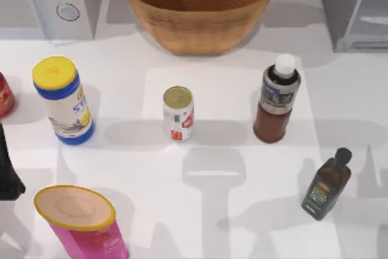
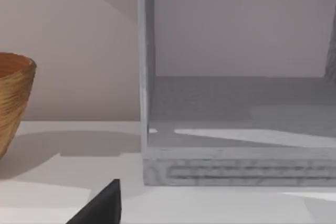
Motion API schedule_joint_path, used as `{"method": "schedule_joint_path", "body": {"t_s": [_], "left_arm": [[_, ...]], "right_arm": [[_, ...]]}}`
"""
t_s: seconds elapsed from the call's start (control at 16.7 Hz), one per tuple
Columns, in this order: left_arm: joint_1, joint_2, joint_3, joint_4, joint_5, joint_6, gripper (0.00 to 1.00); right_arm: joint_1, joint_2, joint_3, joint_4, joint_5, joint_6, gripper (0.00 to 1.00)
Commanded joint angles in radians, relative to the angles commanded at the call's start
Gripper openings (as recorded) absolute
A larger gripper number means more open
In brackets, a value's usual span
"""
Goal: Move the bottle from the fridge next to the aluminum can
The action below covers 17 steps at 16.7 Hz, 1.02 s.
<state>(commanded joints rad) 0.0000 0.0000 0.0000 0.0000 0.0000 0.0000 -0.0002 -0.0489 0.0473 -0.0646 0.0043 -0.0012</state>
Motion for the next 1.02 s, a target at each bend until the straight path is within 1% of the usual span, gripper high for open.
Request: {"method": "schedule_joint_path", "body": {"t_s": [0.12,0.24,0.78,1.02], "left_arm": [[0.000,0.000,0.000,0.000,0.000,0.000,1.00],[0.000,0.000,0.000,0.000,0.000,0.000,1.00],[0.000,0.000,0.000,0.000,0.000,0.000,1.00],[0.000,0.000,0.000,0.000,0.000,0.000,1.00]], "right_arm": [[-0.002,-0.064,0.053,-0.096,0.001,-0.001,1.00],[-0.002,-0.143,0.118,-0.234,0.000,-0.001,1.00],[0.000,-0.555,0.454,-1.039,-0.006,-0.005,1.00],[-0.002,-0.693,0.568,-1.303,-0.005,-0.008,1.00]]}}
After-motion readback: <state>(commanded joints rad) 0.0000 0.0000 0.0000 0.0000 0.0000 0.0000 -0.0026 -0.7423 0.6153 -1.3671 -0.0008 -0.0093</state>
